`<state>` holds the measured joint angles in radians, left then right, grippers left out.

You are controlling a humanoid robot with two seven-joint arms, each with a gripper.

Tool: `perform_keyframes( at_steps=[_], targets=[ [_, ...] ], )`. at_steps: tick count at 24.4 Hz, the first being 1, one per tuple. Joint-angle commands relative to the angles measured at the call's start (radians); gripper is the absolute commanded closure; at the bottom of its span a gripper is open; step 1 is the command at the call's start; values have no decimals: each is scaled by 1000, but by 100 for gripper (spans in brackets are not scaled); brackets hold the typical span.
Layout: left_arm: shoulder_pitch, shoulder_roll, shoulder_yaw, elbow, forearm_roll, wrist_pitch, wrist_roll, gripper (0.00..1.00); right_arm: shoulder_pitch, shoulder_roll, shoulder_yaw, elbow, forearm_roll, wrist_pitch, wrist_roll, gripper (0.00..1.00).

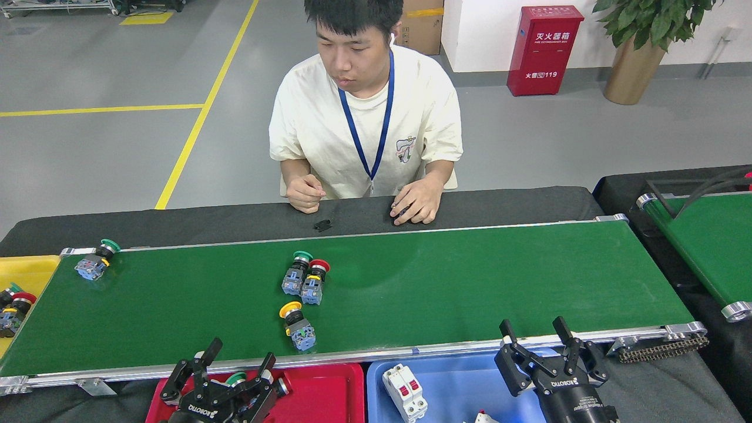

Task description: Pick switch part from conveyor to tray

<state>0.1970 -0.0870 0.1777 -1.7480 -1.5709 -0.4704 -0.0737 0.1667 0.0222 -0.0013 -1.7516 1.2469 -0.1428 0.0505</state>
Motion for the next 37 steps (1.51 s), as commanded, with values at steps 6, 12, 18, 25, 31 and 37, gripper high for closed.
perform_keyframes(
  at_steps=[6,12,18,25,31,37],
  targets=[
    [-70,0,-4,61,-29,36,-1,0,51,12,4,-17,-3,-11,-9,1],
    [-146,7,-6,154,-55,76,-1,0,57,4,4,-17,-3,-6,-38,1],
    [-168,13,-1,203,-55,79,-1,1,51,2,3,-17,-3,-9,-40,1],
    [-191,13,-3,248,-89,136,2,38,47,-15,3,-17,-3,-11,-40,1],
    [-197,9,3,265,-83,159,55,95,47,-24,3,-17,-3,-9,-40,1],
    [-153,21,-4,193,-86,49,88,98,54,-33,-26,-17,-3,-5,-40,1]
  ],
)
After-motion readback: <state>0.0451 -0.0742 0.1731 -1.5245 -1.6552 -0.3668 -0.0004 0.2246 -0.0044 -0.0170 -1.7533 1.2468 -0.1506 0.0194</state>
